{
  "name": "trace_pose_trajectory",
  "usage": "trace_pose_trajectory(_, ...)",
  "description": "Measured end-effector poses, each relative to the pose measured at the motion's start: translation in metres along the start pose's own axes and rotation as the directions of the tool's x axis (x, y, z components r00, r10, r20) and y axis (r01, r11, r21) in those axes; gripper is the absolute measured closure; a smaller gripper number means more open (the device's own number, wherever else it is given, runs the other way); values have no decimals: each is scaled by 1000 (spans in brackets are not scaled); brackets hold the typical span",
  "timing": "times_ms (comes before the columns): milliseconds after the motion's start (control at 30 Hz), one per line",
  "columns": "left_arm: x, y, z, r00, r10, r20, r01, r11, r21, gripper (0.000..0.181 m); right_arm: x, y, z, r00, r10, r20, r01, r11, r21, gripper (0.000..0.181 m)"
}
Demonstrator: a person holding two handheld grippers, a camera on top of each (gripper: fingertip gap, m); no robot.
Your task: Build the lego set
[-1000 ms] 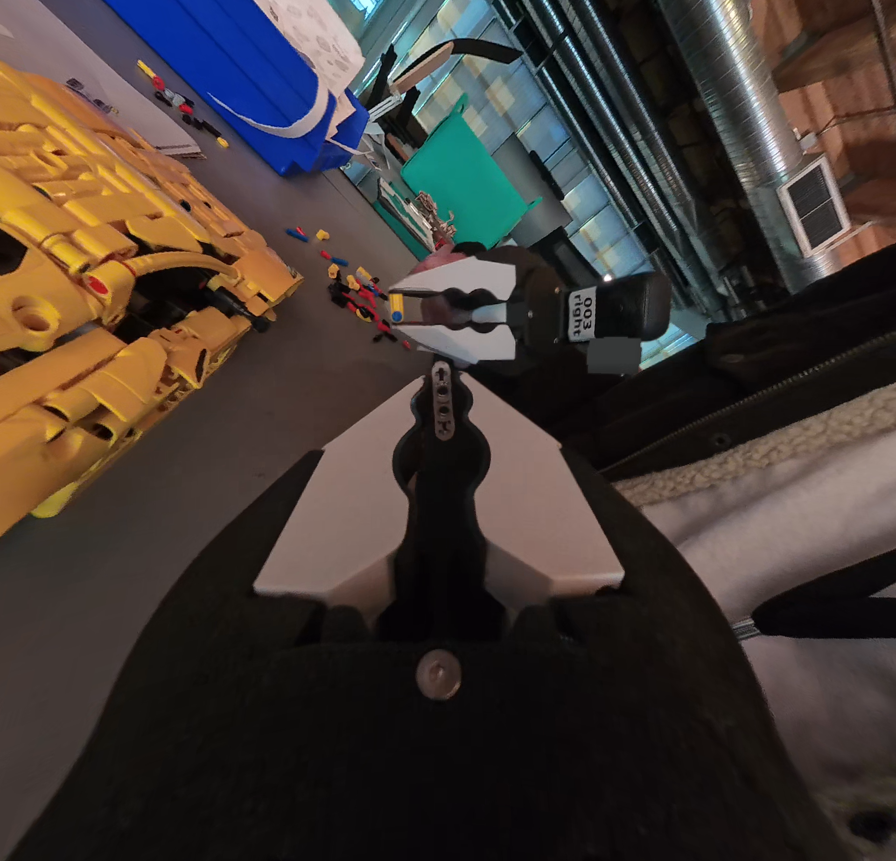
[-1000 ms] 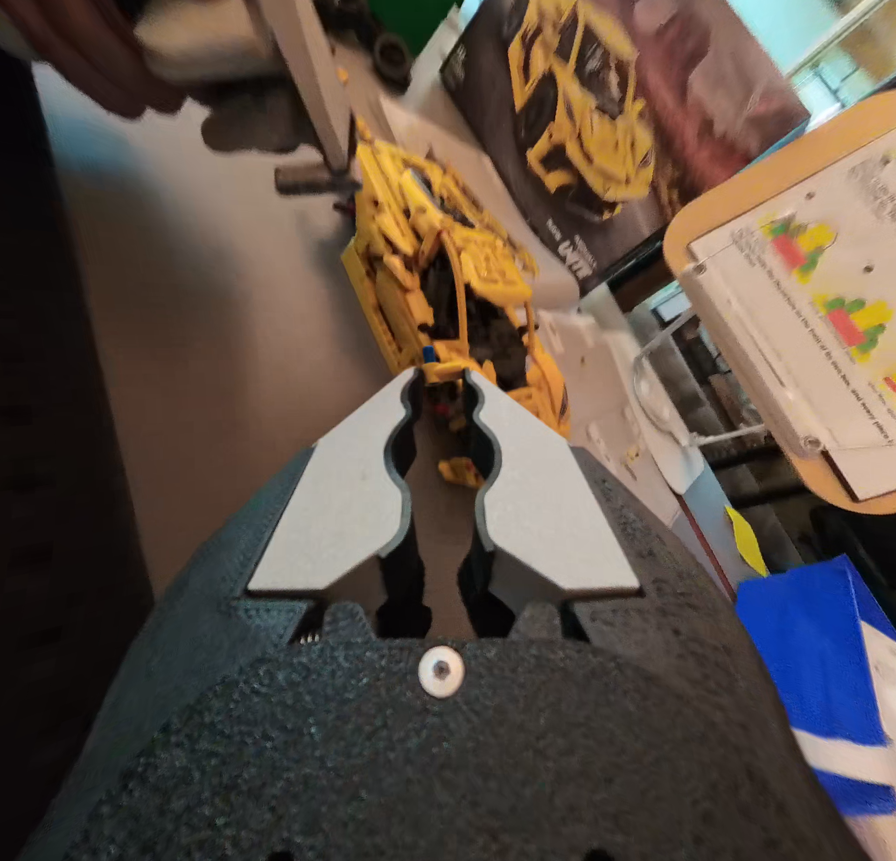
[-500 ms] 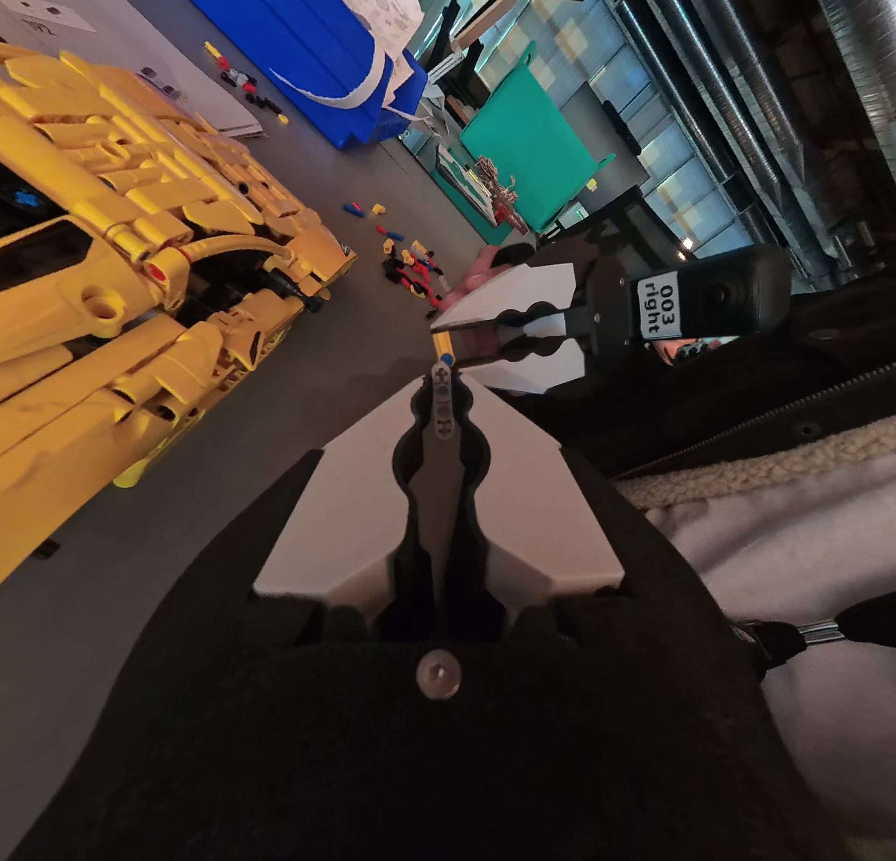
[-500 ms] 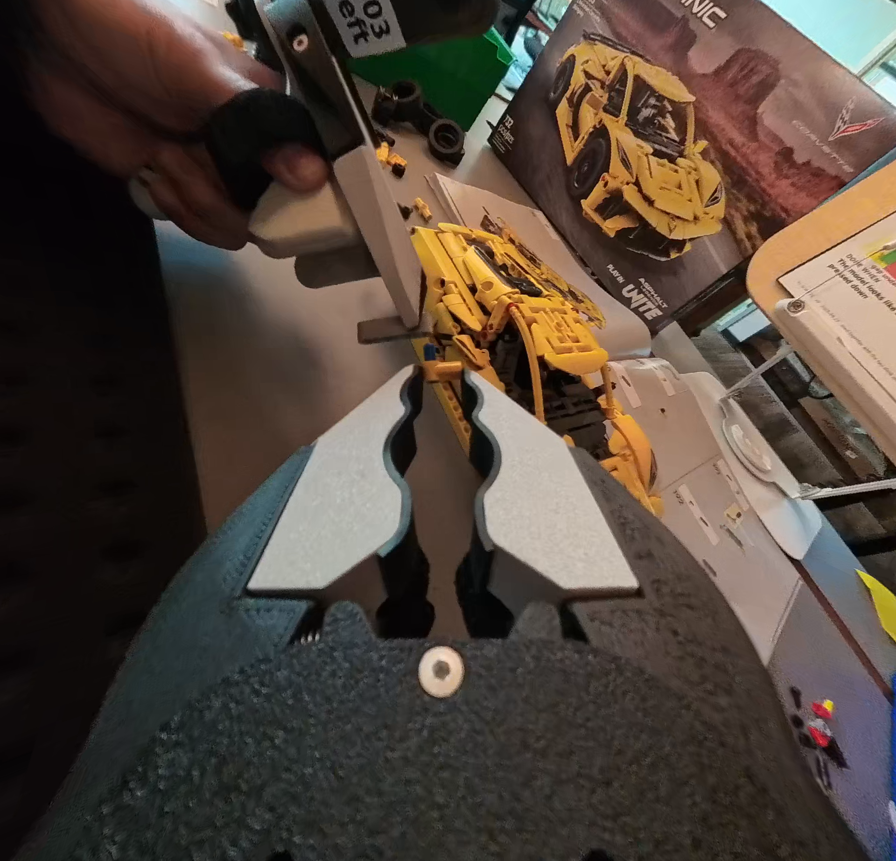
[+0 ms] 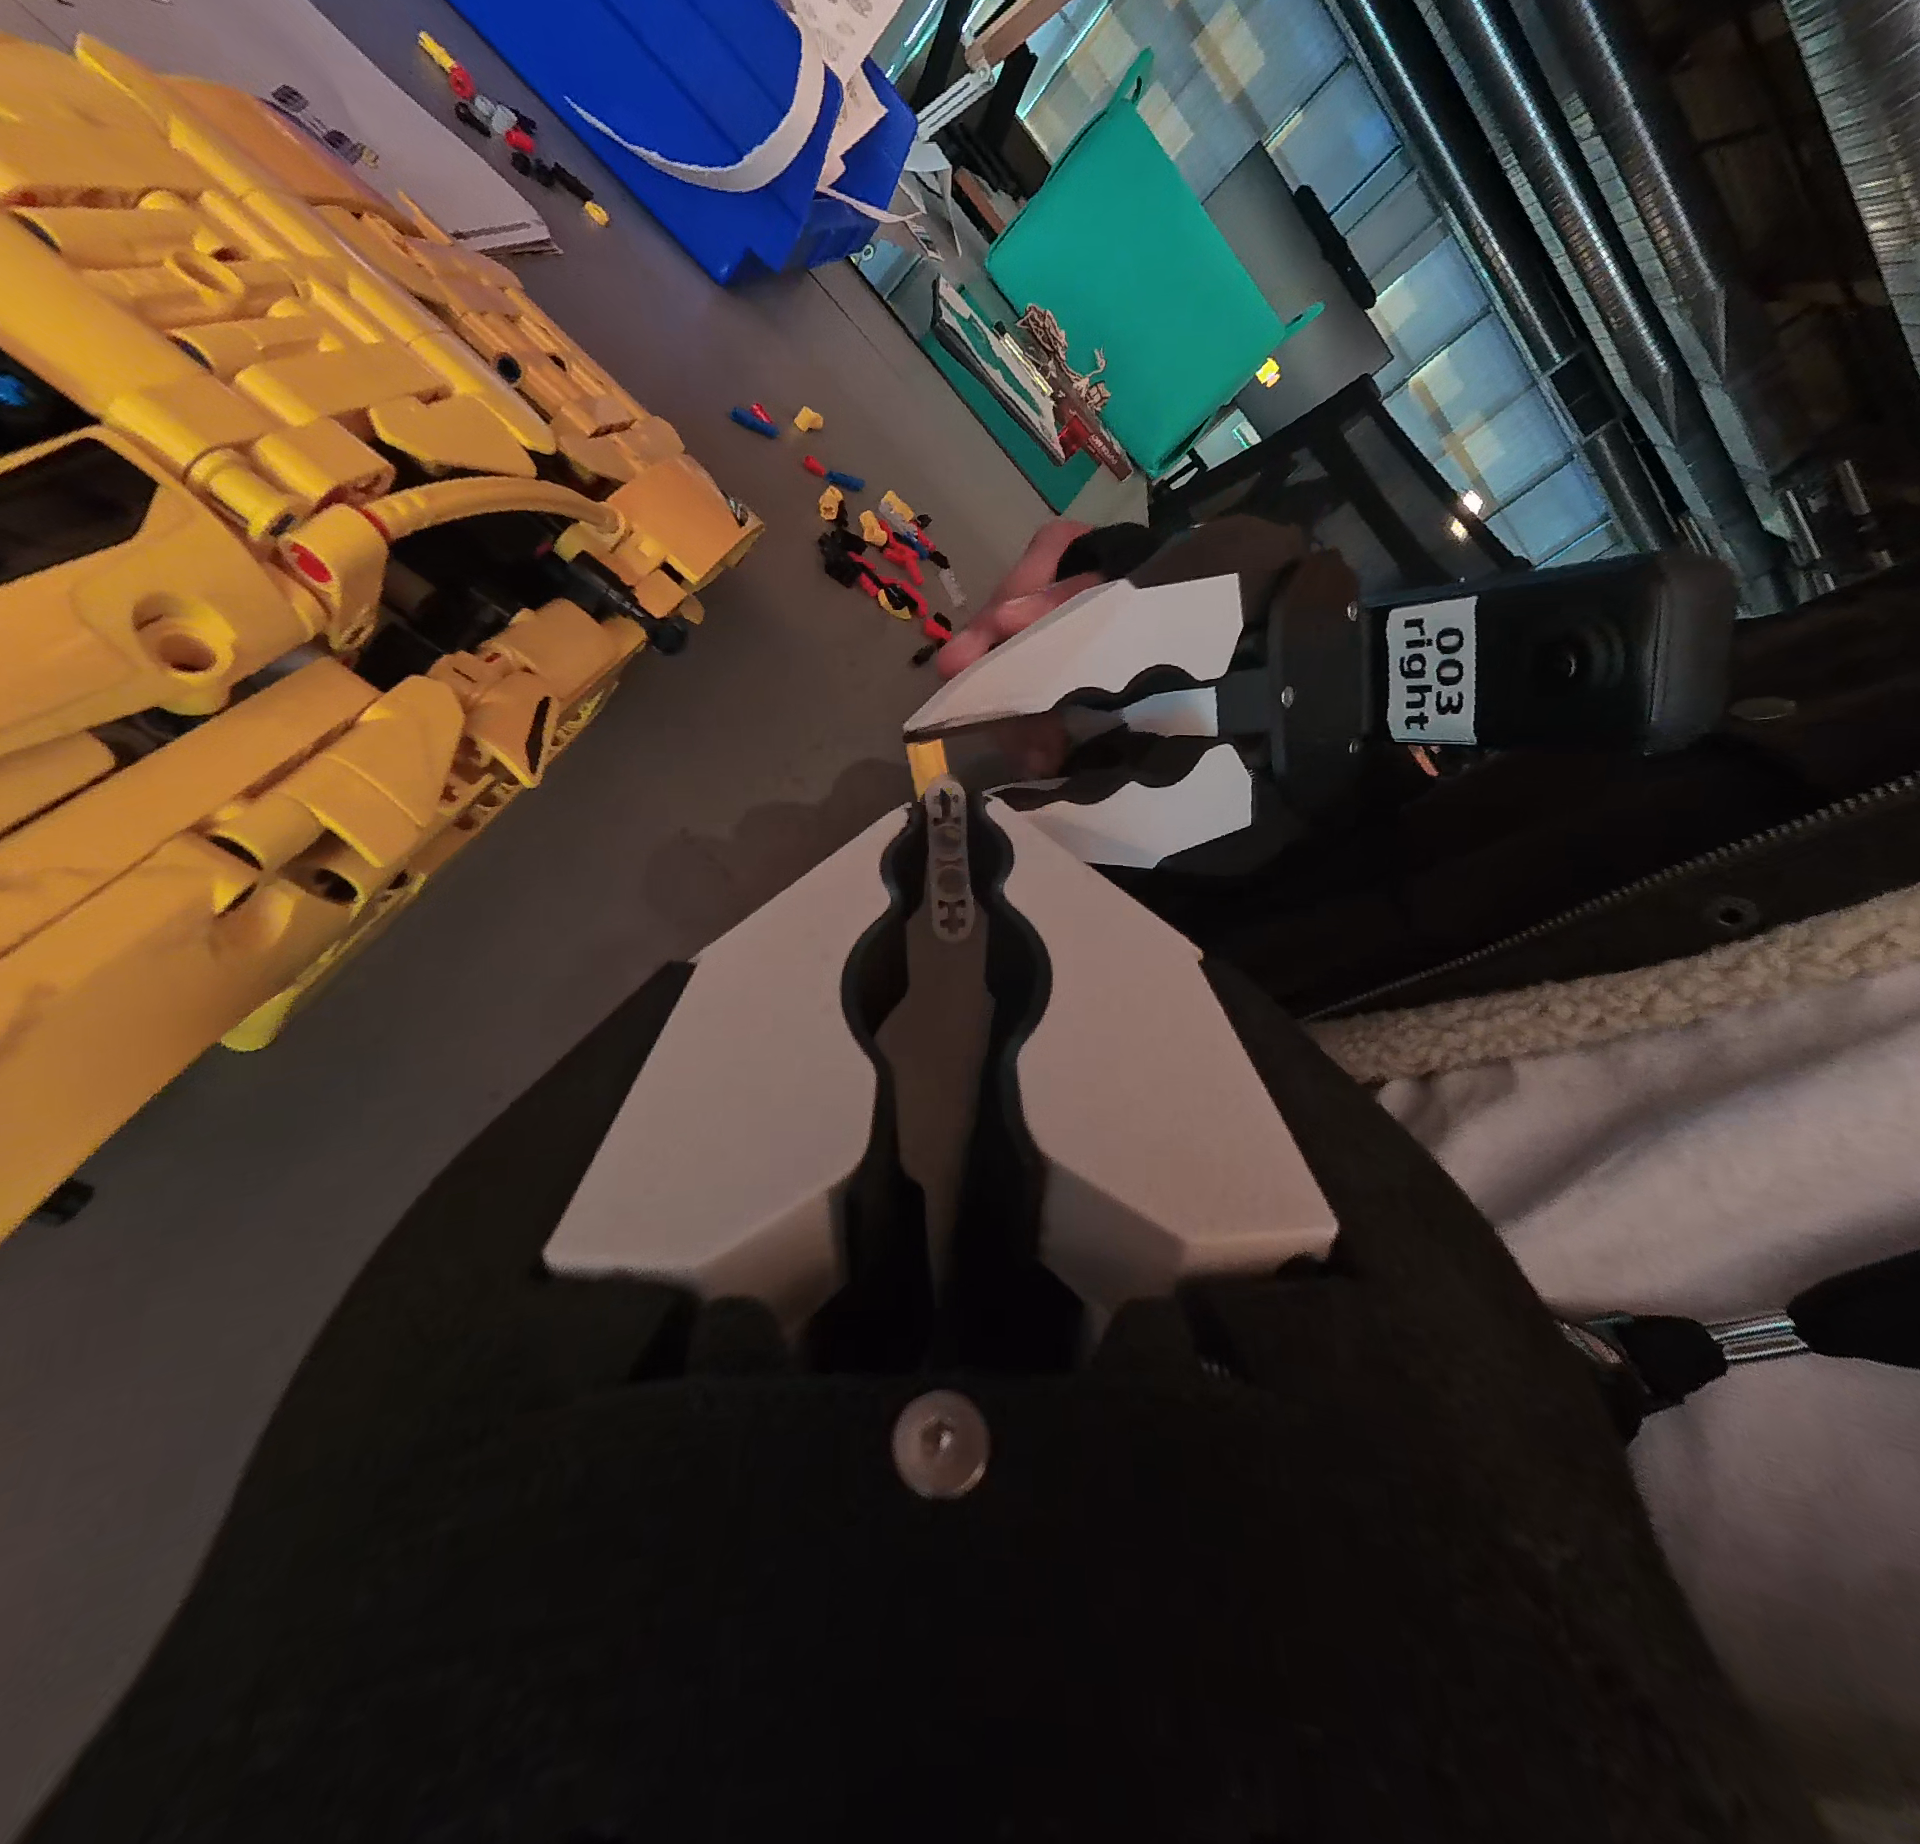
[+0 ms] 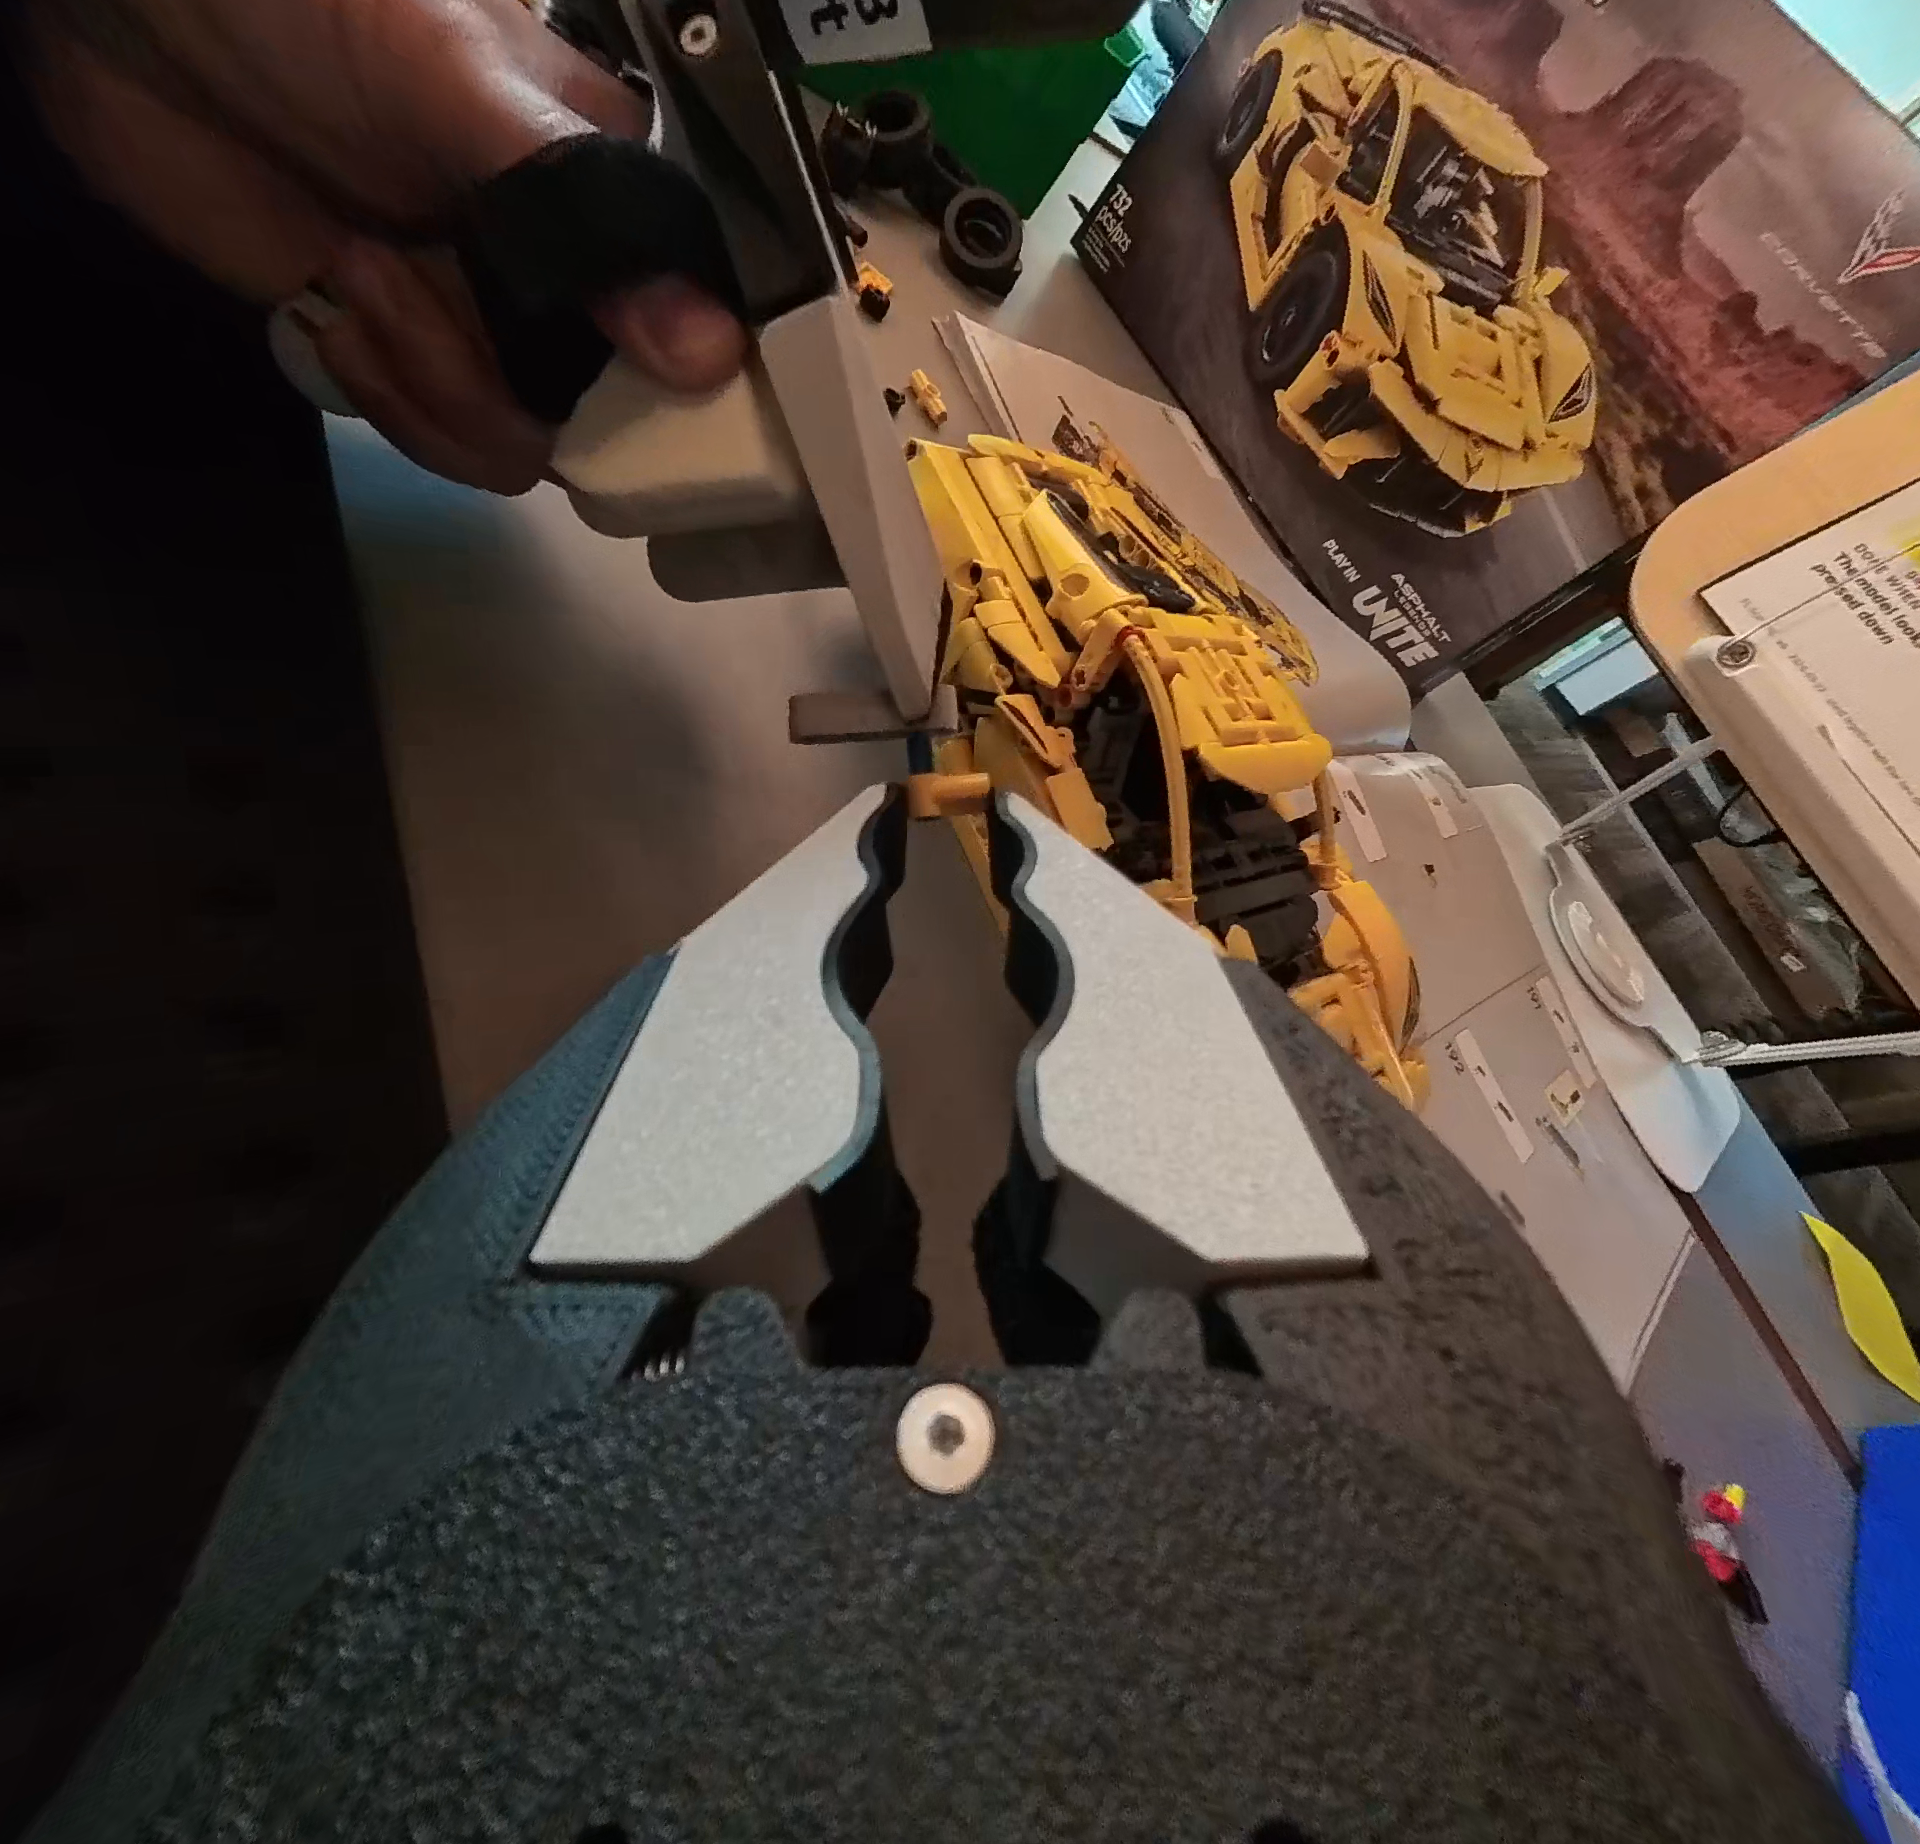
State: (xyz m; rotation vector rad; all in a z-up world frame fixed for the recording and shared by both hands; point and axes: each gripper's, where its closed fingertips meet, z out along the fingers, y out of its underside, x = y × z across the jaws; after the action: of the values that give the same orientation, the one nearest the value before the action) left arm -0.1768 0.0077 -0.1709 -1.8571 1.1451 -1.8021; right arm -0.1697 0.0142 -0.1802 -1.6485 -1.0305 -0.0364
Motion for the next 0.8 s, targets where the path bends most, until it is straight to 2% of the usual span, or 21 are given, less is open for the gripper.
trace_pose_trajectory(800,3,0,0,999,-21,-32,21,1000,-3,174,3,-4,-3,996,85,31,-86,995,43,167)
